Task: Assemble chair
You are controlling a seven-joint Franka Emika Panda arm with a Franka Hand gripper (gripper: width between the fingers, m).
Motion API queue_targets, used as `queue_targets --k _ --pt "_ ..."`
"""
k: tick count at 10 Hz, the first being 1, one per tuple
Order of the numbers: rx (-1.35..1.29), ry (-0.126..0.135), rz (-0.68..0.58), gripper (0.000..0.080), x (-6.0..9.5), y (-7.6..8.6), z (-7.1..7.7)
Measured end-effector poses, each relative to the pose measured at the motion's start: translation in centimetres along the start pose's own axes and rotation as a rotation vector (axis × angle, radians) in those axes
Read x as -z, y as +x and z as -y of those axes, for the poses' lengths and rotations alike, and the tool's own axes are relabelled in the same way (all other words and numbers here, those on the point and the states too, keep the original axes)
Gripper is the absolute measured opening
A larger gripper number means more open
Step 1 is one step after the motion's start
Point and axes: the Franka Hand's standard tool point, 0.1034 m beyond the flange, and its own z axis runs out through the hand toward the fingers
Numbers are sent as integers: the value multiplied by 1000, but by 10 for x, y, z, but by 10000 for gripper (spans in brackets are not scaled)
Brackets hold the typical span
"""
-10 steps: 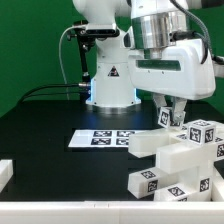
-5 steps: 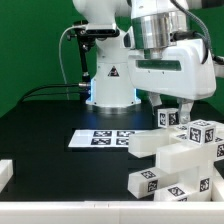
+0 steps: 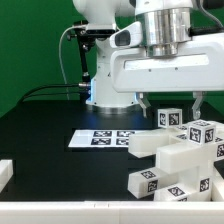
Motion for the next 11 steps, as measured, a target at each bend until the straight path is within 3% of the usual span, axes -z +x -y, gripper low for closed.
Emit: queue_targets --k 1,4,5,6,7,8,9,10,11 --pt "111 -5 -1 648 0 -1 0" --pt "581 -76 0 648 -5 -11 7" --pt "714 -85 9 648 -8 -12 5" --pt "679 -83 8 648 -8 -12 5" --pt "663 -83 8 551 -8 -12 5" --pt "663 -83 8 383 -8 -11 5" --pt "576 -82 4 383 -8 -11 5" --pt "528 -82 2 263 -8 -11 5" --pt "428 -82 -3 263 -8 -9 3"
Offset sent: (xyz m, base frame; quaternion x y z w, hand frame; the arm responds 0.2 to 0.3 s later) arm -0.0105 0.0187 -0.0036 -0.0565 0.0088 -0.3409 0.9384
